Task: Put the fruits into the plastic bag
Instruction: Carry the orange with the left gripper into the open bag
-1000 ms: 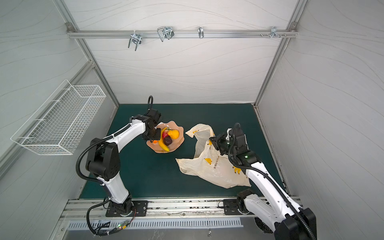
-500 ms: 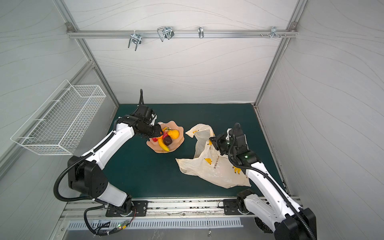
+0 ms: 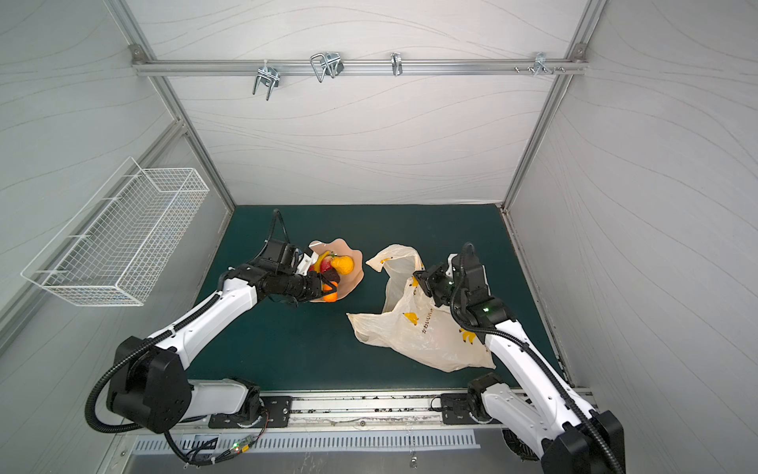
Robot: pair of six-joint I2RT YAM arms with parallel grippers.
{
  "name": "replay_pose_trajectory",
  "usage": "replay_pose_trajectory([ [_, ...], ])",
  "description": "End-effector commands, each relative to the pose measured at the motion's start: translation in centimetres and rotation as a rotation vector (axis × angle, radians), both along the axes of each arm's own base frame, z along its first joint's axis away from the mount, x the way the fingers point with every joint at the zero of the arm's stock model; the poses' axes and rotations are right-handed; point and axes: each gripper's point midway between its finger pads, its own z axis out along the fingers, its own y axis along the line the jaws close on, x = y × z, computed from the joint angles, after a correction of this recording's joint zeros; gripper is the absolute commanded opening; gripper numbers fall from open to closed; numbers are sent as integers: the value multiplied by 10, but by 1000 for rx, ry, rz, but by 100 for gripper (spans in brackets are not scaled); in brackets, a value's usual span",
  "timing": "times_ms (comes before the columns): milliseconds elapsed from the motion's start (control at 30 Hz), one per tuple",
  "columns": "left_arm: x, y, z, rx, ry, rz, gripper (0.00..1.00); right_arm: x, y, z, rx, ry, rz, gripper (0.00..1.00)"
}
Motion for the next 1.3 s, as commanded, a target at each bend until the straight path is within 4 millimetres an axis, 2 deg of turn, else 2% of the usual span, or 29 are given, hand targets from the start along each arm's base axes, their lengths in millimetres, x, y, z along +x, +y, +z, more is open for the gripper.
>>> replay_pose_trajectory([
  [0, 16, -15, 27, -95, -104, -10, 37, 0, -3, 4, 3, -7, -14, 0],
  [133, 21, -25, 35, -126, -138, -45, 37, -1, -3, 3, 3, -5, -13, 0],
  [300, 16, -56, 33, -156, -139, -137, 35, -1, -3, 5, 6, -6, -12, 0],
  [467, 1, -99, 35, -203, -156, -228, 34, -1, -3, 6, 6, -12, -11, 0],
  [633, -19, -131, 25, -193, -155, -318, 34, -2, -3, 6, 9, -12, -12, 0],
  [833, -37, -150, 4, -102, -150, -413, 33, -2, -3, 7, 10, -12, -14, 0],
  [1067, -58, -177, -4, -59, -164, -552, 32, -2, -4, 9, 10, -17, -17, 0],
  [1267, -61, -196, -12, -46, -143, -605, 31, -2, -3, 10, 9, -22, -18, 0],
])
